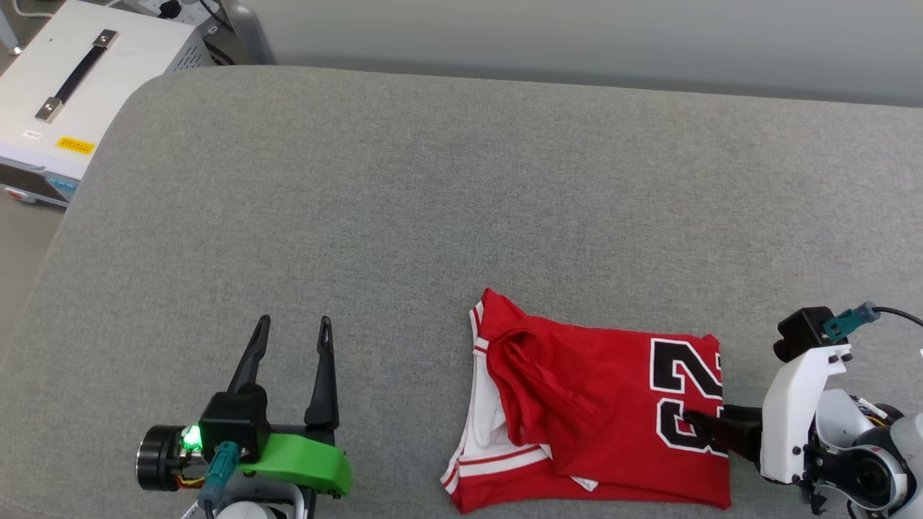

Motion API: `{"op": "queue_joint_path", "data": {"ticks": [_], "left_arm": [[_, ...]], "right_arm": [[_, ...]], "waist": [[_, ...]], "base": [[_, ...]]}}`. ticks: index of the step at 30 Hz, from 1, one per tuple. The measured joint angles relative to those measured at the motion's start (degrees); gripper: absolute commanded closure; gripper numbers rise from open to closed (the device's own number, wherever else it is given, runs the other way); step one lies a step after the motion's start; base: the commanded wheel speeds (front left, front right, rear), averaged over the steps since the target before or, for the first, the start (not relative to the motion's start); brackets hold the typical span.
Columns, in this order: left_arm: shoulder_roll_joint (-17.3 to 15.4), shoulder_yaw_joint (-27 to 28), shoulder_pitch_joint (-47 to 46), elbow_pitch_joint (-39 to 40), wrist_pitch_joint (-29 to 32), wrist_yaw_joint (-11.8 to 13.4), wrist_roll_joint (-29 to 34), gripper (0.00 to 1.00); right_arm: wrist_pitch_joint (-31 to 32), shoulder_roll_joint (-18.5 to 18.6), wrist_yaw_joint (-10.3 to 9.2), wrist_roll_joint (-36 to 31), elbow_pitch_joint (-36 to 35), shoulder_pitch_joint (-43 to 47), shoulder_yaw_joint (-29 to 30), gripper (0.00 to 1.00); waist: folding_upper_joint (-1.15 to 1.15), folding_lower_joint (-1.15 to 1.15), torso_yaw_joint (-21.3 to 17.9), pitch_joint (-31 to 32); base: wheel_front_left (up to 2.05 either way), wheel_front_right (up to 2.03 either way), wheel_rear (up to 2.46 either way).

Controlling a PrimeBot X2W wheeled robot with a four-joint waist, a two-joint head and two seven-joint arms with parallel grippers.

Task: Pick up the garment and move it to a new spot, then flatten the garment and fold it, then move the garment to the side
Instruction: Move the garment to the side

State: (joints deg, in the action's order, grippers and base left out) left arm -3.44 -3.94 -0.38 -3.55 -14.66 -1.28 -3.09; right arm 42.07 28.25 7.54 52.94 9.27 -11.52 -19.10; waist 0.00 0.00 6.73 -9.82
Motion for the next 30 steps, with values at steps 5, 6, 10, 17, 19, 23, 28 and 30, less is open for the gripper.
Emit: {"op": "queue_joint_path", "data": {"ticks": [5, 6, 10, 17, 19, 23, 28, 30], "left_arm": [[0.0, -0.2, -0.7, -0.3, 0.0, 0.0, 0.0, 0.0], [0.1, -0.3, -0.9, -0.4, 0.0, 0.0, 0.0, 0.0], [0.1, -0.4, -1.1, -0.7, 0.0, 0.0, 0.0, 0.0], [0.1, -0.3, -1.1, -1.1, 0.0, 0.1, 0.0, 0.0], [0.1, -0.3, -1.1, -1.2, 0.0, 0.1, 0.0, 0.0], [0.2, -0.2, -1.0, -1.3, 0.0, 0.1, 0.0, 0.0], [0.2, 0.2, -0.3, -1.1, 0.0, 0.6, 0.0, 0.0], [0.2, 0.3, 0.1, -0.8, 0.0, 0.6, 0.0, 0.0]], "right_arm": [[-1.5, -1.0, 0.0, 0.8, 2.4, -1.4, -2.8, 0.0], [-1.7, -1.0, 0.0, 1.2, 2.9, -1.8, -3.6, 0.0], [-4.1, -1.2, 0.0, 1.4, 3.8, -2.6, -6.4, 0.0], [-12.4, 0.3, 0.0, 0.3, 3.8, -4.5, -11.1, 1.0], [-14.4, 0.6, -0.01, 0.2, 3.6, -5.1, -12.3, 1.0], [-18.4, 2.8, -0.01, -1.4, 1.4, -7.4, -14.0, 1.0], [-21.3, 6.9, -0.01, -4.3, -2.5, -10.9, -15.8, 1.0], [-21.2, 8.3, 0.0, -5.0, -3.8, -11.7, -16.3, 1.0]], "waist": [[0.0, 0.0, 0.7, -1.6], [0.0, 0.0, 0.8, -1.8], [0.0, 0.0, 1.3, -2.1], [0.0, 0.0, 1.1, -1.3], [0.0, 0.0, 0.9, -0.9], [0.0, 0.0, 0.3, 0.2], [0.0, 0.0, -1.5, 1.2], [0.0, 0.0, -2.5, 1.4]], "base": [[0.0, 0.0, 0.0], [0.0, 0.0, 0.0], [0.0, 0.0, 0.0], [0.0, 0.0, 0.0], [0.0, 0.0, 0.0], [0.0, 0.0, 0.0], [0.0, 0.0, 0.0], [0.0, 0.0, 0.0]]}}
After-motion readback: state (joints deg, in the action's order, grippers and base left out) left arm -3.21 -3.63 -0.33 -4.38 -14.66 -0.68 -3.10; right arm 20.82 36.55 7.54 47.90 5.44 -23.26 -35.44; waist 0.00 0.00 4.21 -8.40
